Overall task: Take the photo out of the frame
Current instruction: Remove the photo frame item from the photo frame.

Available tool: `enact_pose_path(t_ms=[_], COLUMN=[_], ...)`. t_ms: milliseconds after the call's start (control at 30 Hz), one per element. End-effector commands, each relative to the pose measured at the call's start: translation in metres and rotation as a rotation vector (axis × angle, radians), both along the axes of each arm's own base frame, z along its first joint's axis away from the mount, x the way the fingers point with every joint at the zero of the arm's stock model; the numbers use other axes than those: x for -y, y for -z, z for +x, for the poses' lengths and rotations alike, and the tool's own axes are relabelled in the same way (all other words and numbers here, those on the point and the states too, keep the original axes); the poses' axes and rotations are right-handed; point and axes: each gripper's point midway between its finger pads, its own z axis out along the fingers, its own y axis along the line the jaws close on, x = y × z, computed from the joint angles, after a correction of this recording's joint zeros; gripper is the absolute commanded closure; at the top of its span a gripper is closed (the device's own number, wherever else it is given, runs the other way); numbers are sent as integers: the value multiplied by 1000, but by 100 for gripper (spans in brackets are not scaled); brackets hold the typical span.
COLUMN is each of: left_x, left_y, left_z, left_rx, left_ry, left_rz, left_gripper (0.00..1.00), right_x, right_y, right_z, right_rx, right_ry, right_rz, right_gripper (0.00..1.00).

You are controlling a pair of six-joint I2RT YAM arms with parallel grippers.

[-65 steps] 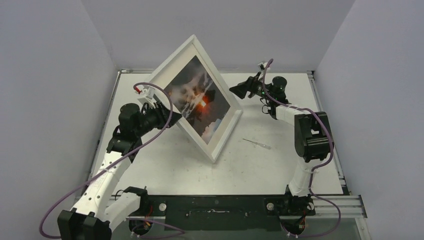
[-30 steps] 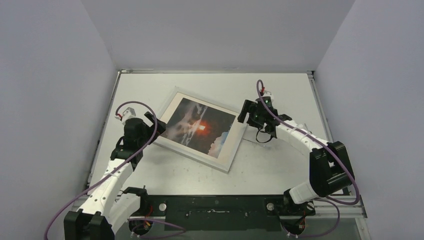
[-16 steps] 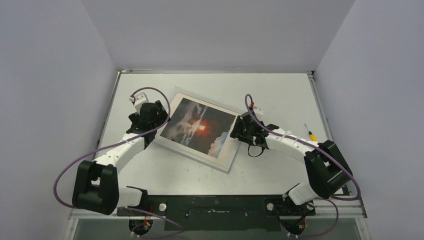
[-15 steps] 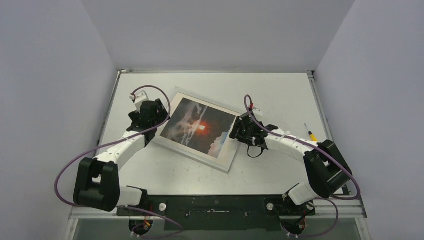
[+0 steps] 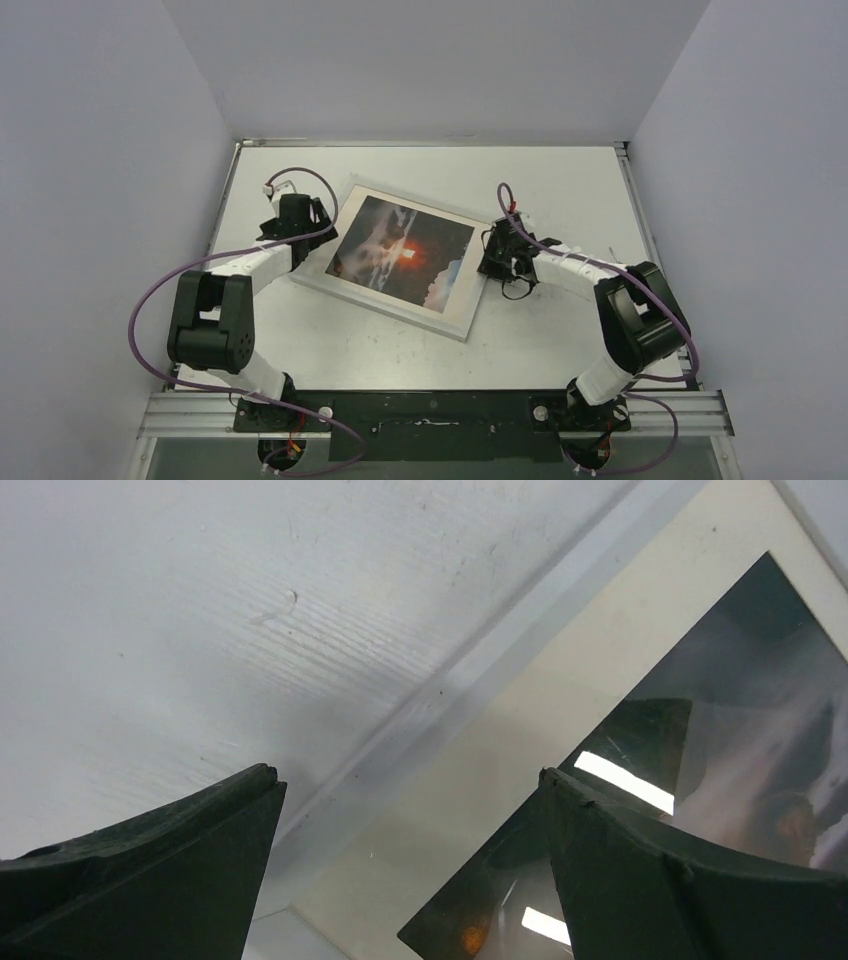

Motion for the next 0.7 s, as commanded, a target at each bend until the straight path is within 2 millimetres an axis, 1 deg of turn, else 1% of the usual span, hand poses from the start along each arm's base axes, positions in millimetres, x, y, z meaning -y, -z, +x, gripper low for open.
enact_pose_path(t_ms=[0,100,167,233,333,367,433,500,600,667], left_x=[9,8,7,11,16,17,19,22,28,34], left_y=[1,1,1,3,7,10,13,17,21,24], left_z=[11,12,11,10,9,9,8,7,5,1], left_rx=[-13,-23,-42,-48,-55,-65,-83,-97,-111,-120], left_ry=[28,42,41,57,76,79,87,96,101,103], left_rz=[-50,-41,-35,-48,-71,-75,-81,-91,-123,-165], left_gripper=[1,0,1,0,0,4,14,22,25,29], right_x=[14,17,22,32,35,36,36,33,32,34], right_y=[-20,-24,-26,-30,-40,-43,-47,-53,-60,-61], right_z=[38,51,60,72,90,96,105,108,105,100], right_rx=[74,82,82,94,137,147,157,161,181,189], right_ry=[-33,-44,-39,-25,-50,-58,-67,-84,-104,-107], right_rz=[-22,-40,-64,-83,-72,-66,-53,-42,-31,-34], right_gripper=[73,74,75,75,74,73,68,61,45,38])
